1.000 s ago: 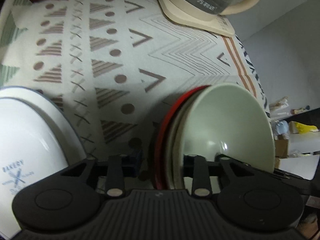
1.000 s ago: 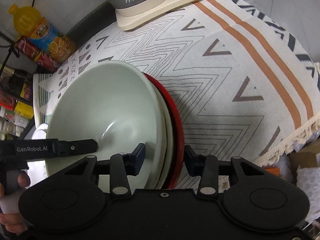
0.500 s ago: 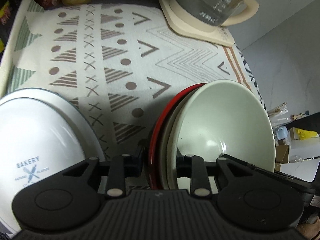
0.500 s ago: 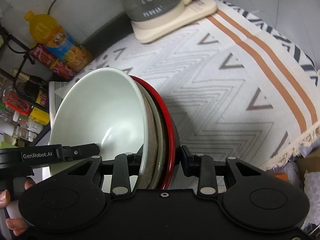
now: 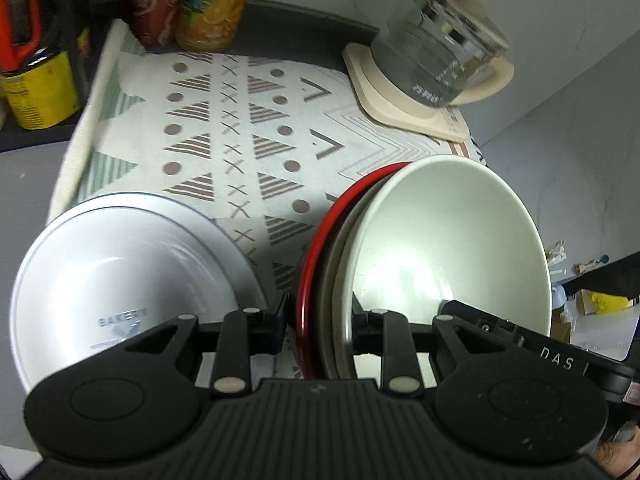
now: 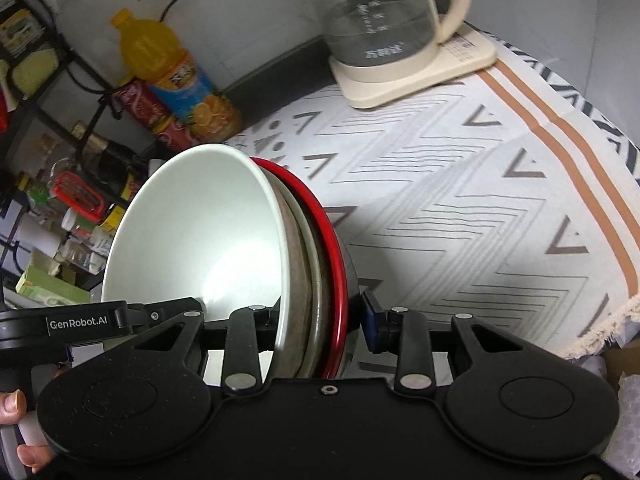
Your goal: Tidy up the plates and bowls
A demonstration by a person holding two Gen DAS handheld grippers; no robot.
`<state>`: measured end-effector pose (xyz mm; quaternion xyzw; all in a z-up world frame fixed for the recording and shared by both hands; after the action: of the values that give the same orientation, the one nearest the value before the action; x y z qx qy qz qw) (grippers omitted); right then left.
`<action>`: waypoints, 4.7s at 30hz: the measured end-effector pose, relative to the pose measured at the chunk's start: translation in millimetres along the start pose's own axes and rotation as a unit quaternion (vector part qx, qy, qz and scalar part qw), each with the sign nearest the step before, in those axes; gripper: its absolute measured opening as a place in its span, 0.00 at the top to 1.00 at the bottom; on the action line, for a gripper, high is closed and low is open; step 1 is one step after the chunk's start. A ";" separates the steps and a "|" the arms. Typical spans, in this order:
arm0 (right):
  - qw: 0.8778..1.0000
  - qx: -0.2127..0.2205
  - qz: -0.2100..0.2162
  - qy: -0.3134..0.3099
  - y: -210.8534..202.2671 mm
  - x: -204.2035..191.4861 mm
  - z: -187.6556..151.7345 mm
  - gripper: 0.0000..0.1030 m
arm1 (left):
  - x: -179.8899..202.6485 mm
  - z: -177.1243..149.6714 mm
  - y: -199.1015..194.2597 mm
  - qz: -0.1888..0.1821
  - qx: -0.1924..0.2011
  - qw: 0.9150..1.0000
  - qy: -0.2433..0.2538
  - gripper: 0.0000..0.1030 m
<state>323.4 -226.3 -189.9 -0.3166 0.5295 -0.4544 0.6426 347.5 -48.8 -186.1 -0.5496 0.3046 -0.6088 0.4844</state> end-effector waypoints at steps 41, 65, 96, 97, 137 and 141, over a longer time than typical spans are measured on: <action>0.993 -0.076 0.028 -0.081 75.9 -134.7 -32.8 0.68 | -157.6 -38.8 -66.0 0.042 0.045 0.989 -0.135 0.74; 0.996 -0.010 0.009 -0.086 50.1 -137.1 -17.8 0.54 | -167.0 -35.2 -68.0 0.024 0.057 0.989 -0.135 0.70; 0.981 0.149 -0.038 -0.116 -93.1 -105.8 -53.6 0.00 | -96.1 -71.5 -150.2 0.082 0.160 0.982 -0.061 0.19; 0.980 0.154 -0.041 -0.115 -99.7 -101.7 -56.8 0.00 | -93.3 -75.8 -152.1 0.084 0.162 0.981 -0.062 0.18; 0.962 0.229 -0.082 -0.122 -244.3 -56.0 -233.7 0.00 | -17.7 -277.2 -266.3 0.135 0.263 0.955 0.025 0.00; 0.962 0.232 -0.076 -0.121 -251.7 -51.7 -241.0 0.00 | -13.7 -290.7 -272.4 0.143 0.269 0.952 0.033 0.00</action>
<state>26.0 -258.2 -3.6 -0.2504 0.3022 -0.5706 0.7214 -3.2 11.0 -6.4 -0.3296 0.2206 -0.6103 0.6858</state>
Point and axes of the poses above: each gripper's, at about its wrist camera, not at the fingertips, and y roughly the way its jaws point, x to its right, z to its top, the point moved 10 cm from there along y, roughly the way its jaws point, and after that the axes turned 7 degrees about -x, right-handed, at the moved point
